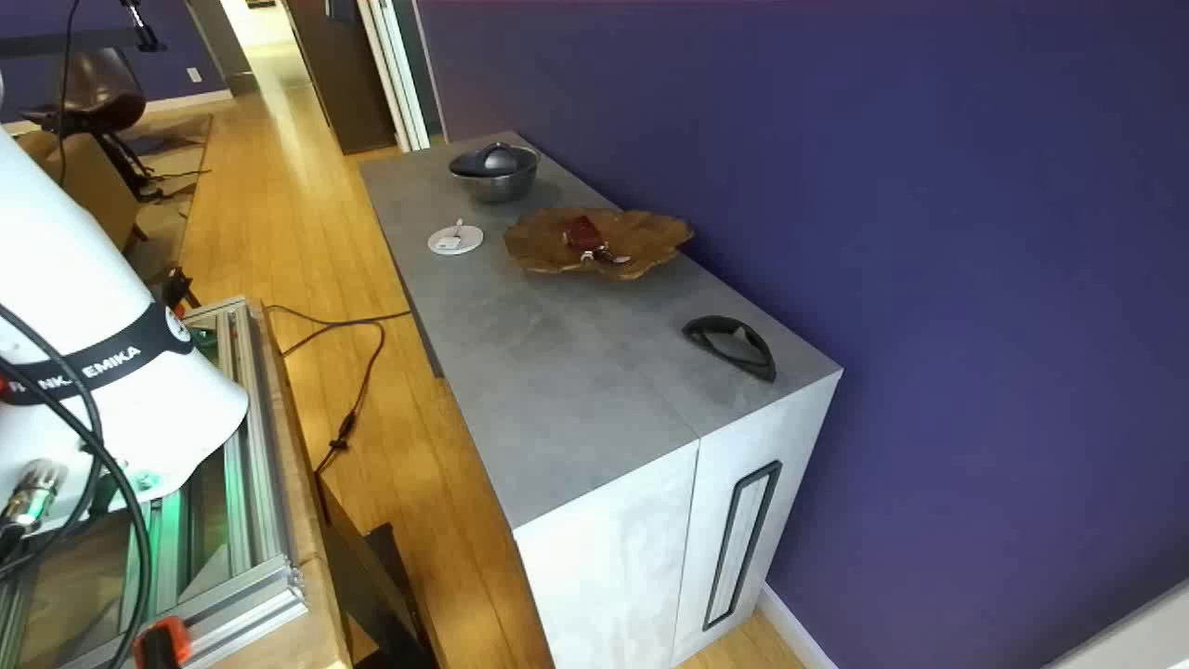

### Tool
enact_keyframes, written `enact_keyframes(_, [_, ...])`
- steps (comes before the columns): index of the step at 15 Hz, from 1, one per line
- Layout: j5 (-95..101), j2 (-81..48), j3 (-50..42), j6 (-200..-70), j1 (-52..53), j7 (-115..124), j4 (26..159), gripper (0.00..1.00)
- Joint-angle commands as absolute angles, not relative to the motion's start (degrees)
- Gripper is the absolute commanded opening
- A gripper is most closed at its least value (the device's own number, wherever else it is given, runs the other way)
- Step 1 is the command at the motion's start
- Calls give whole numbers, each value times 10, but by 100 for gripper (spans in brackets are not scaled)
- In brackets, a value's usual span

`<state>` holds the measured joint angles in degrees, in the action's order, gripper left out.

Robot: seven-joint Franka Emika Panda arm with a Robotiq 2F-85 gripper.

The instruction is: Pick up the shades and move them to the left side of the table

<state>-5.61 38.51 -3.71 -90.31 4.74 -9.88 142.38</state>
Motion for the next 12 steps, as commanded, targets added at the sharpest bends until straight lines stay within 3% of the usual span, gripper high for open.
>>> enact_keyframes(1, [-59, 385, -31, -902, 40, -102, 1423, 100])
enact_keyframes(7, [-65, 374, -33, -914, 38, -98, 1423, 100])
enact_keyframes(12, [-81, 231, -21, -1117, 8, 10, 1463, 100])
